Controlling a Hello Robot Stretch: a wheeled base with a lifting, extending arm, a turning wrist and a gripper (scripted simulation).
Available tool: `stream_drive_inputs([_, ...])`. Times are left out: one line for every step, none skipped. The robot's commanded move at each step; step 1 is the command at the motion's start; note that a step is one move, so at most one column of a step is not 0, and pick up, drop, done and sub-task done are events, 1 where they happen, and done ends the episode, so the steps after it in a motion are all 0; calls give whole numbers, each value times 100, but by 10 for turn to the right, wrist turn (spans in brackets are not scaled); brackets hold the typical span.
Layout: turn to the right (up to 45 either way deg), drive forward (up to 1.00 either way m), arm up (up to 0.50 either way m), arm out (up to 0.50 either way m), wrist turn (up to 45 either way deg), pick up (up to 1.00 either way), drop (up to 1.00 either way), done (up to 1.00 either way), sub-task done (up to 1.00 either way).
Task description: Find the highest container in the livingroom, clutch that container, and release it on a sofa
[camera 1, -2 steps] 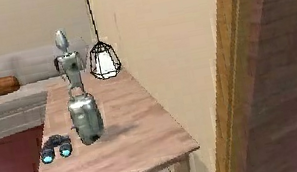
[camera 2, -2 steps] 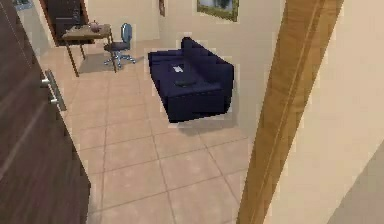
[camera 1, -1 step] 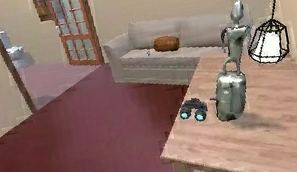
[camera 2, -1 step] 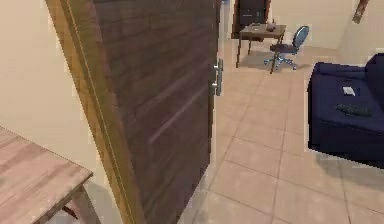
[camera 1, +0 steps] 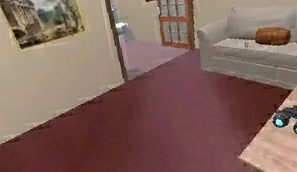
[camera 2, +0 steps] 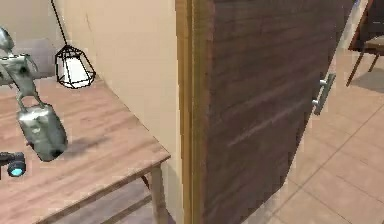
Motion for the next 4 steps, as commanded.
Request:
stream_drive_inputs([0, 85, 0, 0, 0, 0, 0, 0, 0])
stream_drive_inputs([-390, 0, 0, 0, 0, 0, 0, 0, 0])
stream_drive_inputs([0, 10, 0, 0, 0, 0, 0, 0, 0])
stream_drive_inputs([450, 0, 0, 0, 0, 0, 0, 0, 0])
